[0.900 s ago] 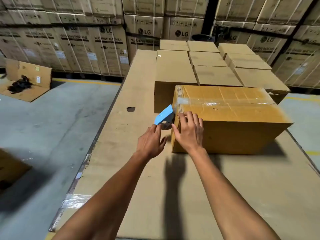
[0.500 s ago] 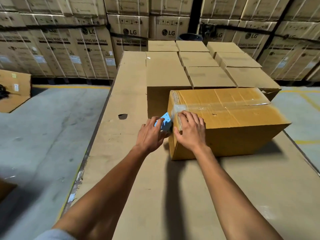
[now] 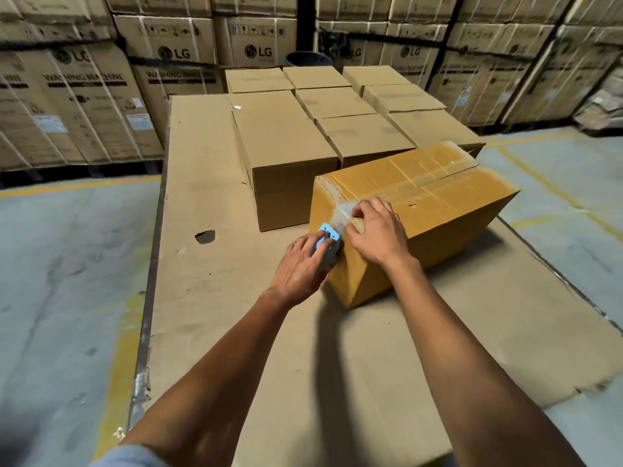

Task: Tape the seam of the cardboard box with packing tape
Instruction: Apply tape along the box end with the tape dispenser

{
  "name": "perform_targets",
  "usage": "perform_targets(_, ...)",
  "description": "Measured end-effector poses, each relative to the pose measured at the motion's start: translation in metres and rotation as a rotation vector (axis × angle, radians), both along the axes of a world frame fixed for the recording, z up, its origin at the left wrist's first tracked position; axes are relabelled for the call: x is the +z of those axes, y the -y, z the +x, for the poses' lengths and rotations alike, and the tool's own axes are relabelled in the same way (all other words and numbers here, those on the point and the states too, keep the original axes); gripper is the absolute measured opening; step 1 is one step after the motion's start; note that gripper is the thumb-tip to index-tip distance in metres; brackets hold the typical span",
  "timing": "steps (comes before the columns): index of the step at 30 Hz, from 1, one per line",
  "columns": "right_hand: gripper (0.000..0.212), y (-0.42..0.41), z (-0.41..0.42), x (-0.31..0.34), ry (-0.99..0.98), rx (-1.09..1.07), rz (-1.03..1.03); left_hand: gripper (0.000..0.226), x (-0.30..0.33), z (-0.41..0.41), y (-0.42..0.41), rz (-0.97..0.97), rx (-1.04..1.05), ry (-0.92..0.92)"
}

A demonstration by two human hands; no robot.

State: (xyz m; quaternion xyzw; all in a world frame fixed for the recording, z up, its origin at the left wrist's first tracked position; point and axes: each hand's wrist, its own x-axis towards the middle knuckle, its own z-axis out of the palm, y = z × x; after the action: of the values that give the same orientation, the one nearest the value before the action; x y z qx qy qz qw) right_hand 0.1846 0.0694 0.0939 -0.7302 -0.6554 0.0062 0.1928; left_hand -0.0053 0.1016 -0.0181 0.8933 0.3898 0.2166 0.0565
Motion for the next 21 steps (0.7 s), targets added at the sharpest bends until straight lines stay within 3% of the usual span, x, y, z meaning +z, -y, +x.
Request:
perform_targets(10, 0.074, -0.029, -0.011, -0.010, 0.040, -0.109, -0.177, 0.069, -0.013, -0.004, -0.018, -0.065, -0.056, 0.040)
perform_targets(21, 0.079, -0.034, -0.005, -0.008, 0.038, -0.061, -0.247, 0.077, -0.031, -0.006, -0.026, -0.029, -0.083, 0.083)
